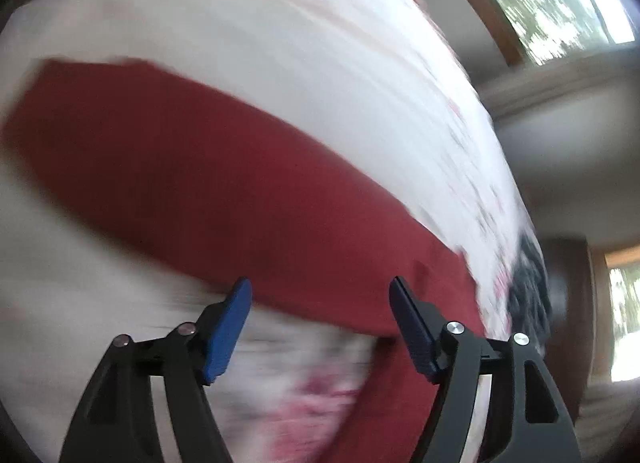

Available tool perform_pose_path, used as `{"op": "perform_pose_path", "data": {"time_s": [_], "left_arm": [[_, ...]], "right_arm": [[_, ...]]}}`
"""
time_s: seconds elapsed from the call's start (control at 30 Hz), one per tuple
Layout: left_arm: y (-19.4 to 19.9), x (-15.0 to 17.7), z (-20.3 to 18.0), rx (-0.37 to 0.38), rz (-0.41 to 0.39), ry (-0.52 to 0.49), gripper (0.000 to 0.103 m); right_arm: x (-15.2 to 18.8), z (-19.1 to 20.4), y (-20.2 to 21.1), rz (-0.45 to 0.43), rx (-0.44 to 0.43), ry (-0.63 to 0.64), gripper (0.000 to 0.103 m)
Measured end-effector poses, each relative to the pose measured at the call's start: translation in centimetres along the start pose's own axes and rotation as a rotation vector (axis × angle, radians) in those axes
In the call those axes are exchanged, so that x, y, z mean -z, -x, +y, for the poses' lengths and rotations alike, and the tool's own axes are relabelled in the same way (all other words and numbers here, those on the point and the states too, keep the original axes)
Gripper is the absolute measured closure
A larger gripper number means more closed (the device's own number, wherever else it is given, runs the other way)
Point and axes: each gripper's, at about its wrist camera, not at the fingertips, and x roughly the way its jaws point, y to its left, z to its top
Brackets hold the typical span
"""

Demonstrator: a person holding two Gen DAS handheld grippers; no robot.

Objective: Fold small clothes
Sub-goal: 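Grasp the other sleeve cuff with the left gripper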

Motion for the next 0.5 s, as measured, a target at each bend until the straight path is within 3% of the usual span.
{"op": "perform_pose_path", "data": {"time_s": [0.17,0.3,0.5], "left_arm": [[6.3,-3.2,10.7,-0.046,-0.132,0.199,0.03],[6.9,-5.2,14.3,-0.043,-0.179,0.299,0.03],[4.4,-7.3,17.0,-0.028,-0.178,0.382,0.029]], "right_arm": [[0.0,0.6,-0.2,0.013,0.027,0.041,0.041],[0.1,1.1,-0.3,0.02,0.053,0.065,0.041],[0.1,1.7,-0.7,0.03,0.088,0.099,0.039]]}}
